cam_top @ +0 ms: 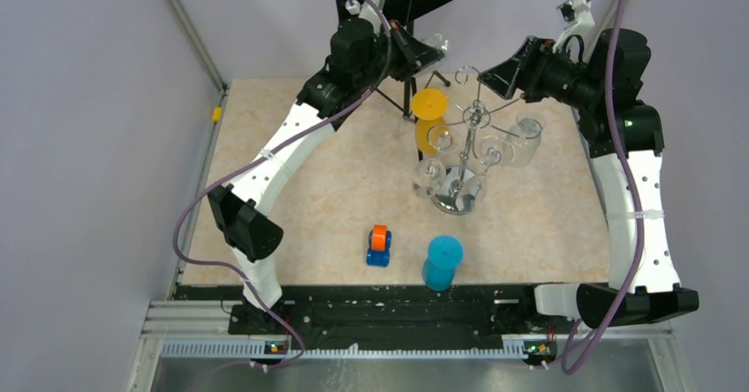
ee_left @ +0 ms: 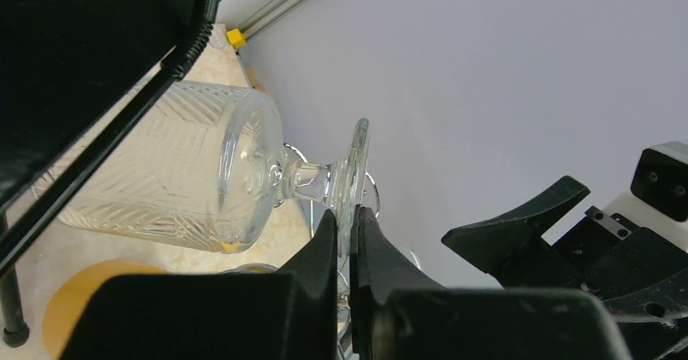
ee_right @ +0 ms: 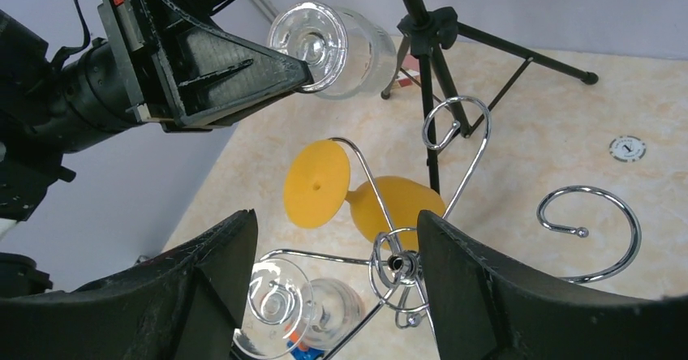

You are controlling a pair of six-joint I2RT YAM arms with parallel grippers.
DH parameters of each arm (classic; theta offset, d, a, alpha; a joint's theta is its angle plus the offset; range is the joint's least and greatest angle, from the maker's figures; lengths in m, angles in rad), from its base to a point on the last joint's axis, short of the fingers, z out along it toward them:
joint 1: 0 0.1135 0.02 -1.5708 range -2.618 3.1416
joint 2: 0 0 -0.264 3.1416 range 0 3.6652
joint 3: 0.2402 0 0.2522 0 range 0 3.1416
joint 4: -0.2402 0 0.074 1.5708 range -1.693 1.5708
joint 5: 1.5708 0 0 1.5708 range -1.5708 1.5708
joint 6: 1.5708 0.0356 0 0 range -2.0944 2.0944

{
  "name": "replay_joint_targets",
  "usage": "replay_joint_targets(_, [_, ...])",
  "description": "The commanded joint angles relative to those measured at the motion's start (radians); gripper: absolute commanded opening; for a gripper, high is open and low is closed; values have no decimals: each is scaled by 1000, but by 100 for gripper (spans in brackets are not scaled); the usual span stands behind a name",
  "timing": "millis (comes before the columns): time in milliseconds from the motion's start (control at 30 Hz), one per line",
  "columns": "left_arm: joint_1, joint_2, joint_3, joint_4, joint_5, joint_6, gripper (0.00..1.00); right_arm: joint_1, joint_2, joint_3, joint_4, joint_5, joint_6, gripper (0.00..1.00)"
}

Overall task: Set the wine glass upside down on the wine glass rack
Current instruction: Turn the wine glass upside down at the wine rack.

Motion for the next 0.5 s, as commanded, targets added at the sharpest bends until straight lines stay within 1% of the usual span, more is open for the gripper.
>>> replay_joint_targets(0, [3, 18, 31, 57, 43, -77, 0, -13, -33, -1, 54, -28, 38, 73])
replay_joint_targets(100, [3, 14, 30, 50, 47, -66, 0, -15, -34, -4, 64, -32, 49, 73])
replay_joint_targets(200, [1, -1, 31, 57, 40, -16, 0, -15, -33, -3, 72, -36, 58, 73])
replay_joint_targets(333, [-9, -29, 30, 97, 25, 66, 0, -18, -29, -6, 101, -56, 86, 73])
replay_joint_targets(467, [-21, -50, 31, 147, 36, 110, 0, -19, -16, 0, 140, -94, 123, 73])
